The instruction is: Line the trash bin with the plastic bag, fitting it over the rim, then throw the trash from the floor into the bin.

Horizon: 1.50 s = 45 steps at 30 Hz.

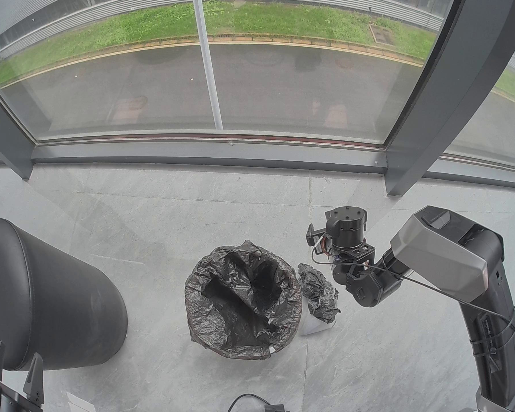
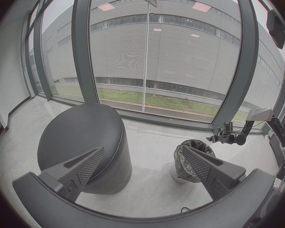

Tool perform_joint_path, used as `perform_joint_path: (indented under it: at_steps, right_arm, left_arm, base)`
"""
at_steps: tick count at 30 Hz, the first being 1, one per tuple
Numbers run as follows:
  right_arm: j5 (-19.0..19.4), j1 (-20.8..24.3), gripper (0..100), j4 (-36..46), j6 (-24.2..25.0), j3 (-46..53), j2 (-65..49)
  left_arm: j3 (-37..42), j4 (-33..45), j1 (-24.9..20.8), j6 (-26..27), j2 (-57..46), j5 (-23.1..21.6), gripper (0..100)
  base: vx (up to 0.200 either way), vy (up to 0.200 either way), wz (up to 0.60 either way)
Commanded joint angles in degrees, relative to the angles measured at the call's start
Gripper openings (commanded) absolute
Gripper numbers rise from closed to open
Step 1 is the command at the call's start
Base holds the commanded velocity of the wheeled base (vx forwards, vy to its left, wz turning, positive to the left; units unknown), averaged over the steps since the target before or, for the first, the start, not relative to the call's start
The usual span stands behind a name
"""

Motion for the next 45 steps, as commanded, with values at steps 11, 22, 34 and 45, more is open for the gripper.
perform_joint_path:
  at_steps: [11,22,34,45]
  right_arm:
    - [0.9,-1.7,100,32.8,12.4,-18.3,3.2]
    - [7.1,-1.6,100,63.3,31.3,-36.0,6.1]
    - [7.3,-1.2,100,63.9,31.3,-35.5,9.6]
    - [8.5,-1.3,100,65.6,31.4,-35.9,11.0]
  left_arm:
    - [0.9,-0.2,0.0,-1.3,0.3,0.2,100]
    - [0.9,-0.3,0.0,-2.4,0.3,0.5,100]
    - [0.9,-0.3,0.1,-3.1,0.3,0.5,100]
    - [0.9,-0.3,0.1,-3.6,0.3,0.6,100]
  base:
    - [0.0,0.0,0.0]
    - [0.0,0.0,0.0]
    - [0.0,0.0,0.0]
    - [0.0,0.0,0.0]
